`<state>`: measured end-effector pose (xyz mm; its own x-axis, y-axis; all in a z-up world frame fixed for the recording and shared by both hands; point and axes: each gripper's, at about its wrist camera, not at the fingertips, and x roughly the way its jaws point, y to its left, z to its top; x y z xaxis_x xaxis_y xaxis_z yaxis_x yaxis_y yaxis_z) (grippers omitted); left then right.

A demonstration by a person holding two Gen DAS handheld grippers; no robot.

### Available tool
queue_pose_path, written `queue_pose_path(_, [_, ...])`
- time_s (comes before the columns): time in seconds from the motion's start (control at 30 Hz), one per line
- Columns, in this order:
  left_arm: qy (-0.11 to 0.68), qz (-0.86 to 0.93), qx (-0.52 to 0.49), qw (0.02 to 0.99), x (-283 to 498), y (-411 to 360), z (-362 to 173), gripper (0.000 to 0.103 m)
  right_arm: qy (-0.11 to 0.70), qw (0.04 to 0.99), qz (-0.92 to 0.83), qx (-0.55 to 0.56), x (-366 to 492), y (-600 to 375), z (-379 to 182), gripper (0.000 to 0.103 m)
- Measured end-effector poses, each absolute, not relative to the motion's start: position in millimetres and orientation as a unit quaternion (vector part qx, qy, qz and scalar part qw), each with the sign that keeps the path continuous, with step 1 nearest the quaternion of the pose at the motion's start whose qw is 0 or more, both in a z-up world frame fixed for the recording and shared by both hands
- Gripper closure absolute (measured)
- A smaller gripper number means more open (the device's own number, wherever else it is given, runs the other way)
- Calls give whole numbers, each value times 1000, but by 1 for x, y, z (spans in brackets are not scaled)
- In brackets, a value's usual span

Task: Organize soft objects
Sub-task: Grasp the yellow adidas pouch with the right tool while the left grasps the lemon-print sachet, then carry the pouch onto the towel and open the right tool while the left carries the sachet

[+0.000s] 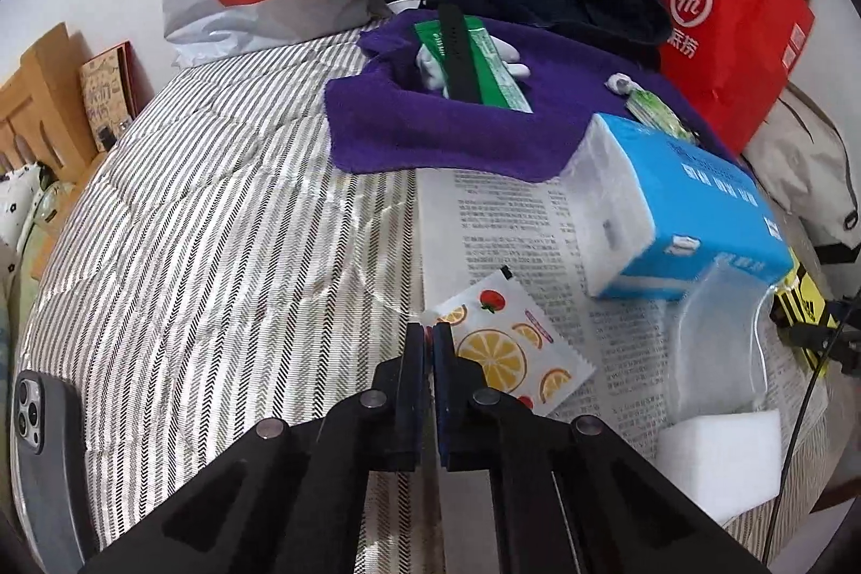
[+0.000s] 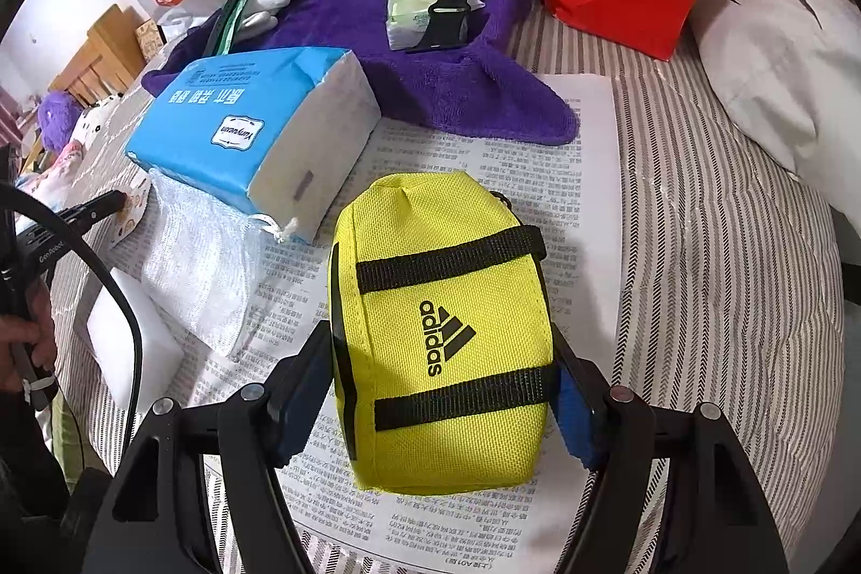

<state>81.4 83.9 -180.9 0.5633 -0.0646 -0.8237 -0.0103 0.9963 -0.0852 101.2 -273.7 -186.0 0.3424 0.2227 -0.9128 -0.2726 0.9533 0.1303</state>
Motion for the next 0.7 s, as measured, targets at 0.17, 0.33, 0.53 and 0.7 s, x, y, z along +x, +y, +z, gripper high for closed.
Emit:
queue_pose_path(0.17, [459,-14,-60,886,83,91,-176,100,550,821,151,-26,100,-273,-181,30])
queue_pose_path(0.33, [446,-16,-71,892,81,97,-164,101,540,828,152,-22,101,-274,-170,30])
queue_pose_path(0.53, [431,-25,-80,899,81,102,-146,101,525,836,159,-17,103,-272,-155,30])
queue_pose_path(0.7, [418,-34,-82,904,84,101,-132,101,514,842,165,-7,106,-270,-144,30])
